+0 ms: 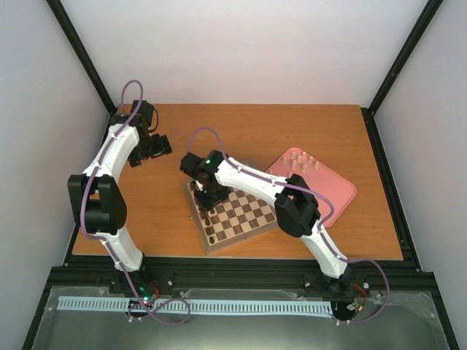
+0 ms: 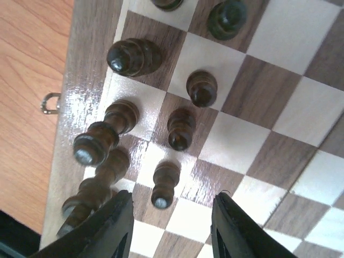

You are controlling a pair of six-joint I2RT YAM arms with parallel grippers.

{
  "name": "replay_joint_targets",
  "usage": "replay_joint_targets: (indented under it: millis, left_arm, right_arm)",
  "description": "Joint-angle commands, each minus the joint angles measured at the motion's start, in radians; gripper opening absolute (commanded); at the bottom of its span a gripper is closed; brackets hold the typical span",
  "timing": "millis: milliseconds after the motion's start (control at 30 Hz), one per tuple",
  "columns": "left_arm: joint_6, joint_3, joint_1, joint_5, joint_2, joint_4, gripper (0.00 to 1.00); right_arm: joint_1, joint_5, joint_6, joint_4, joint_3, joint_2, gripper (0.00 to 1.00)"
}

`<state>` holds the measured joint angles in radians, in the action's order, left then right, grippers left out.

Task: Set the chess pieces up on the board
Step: Place the chess piece on the chessboard, then pick up the chess piece from the storage box.

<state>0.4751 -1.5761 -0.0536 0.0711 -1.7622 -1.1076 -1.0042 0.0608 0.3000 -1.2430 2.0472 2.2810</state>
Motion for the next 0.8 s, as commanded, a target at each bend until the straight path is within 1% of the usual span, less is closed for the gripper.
replay_joint_targets:
  millis: [0, 100, 167, 200, 233, 267, 300, 367, 467, 600, 767]
  left_arm:
    - [0.002, -0.033, -0.007, 0.004, 0.025, -0.003, 1.0]
    - [0.002, -0.037, -0.007, 0.002, 0.027, -0.005, 1.0]
    - [0.001, -0.042, -0.008, 0.002, 0.028, -0.005, 1.0]
    - [0.001, -0.043, -0.007, 0.003, 0.028, -0.006, 1.0]
    - [0.001, -0.045, -0.007, 0.004, 0.026, -0.007, 1.0]
    - [0.001, -0.047, -0.007, 0.003, 0.026, -0.008, 1.0]
    - [0.002, -0.049, -0.007, 0.003, 0.026, -0.008, 1.0]
    - [0.002, -0.051, -0.007, 0.003, 0.027, -0.009, 1.0]
    - [0.002, -0.056, -0.008, 0.004, 0.026, -0.011, 1.0]
    - [0.003, -0.056, -0.008, -0.004, 0.019, -0.008, 1.0]
    - [0.001, -0.056, -0.008, -0.002, 0.016, -0.01, 1.0]
  right_arm:
    - [-0.008, -0.04, -0.008, -0.025, 0.026, -0.113, 0.43]
    - [0.01, -0.084, 0.007, -0.04, 0.006, -0.18, 0.45]
    - [0.044, -0.099, 0.028, -0.031, -0.052, -0.246, 0.46]
    - [0.069, -0.105, 0.041, -0.026, -0.088, -0.278, 0.48]
    - [0.102, -0.113, 0.055, -0.018, -0.135, -0.316, 0.52]
    - [0.143, -0.122, 0.063, -0.008, -0.187, -0.353, 0.54]
    - [0.186, -0.129, 0.072, 0.005, -0.245, -0.39, 0.55]
    - [0.317, -0.136, 0.09, 0.039, -0.37, -0.462, 0.55]
    - [0.476, -0.168, 0.095, 0.09, -0.541, -0.568, 0.54]
    - [0.641, -0.156, 0.077, 0.128, -0.659, -0.596, 0.53]
    - [0.755, -0.111, 0.064, 0.212, -0.774, -0.589, 0.5]
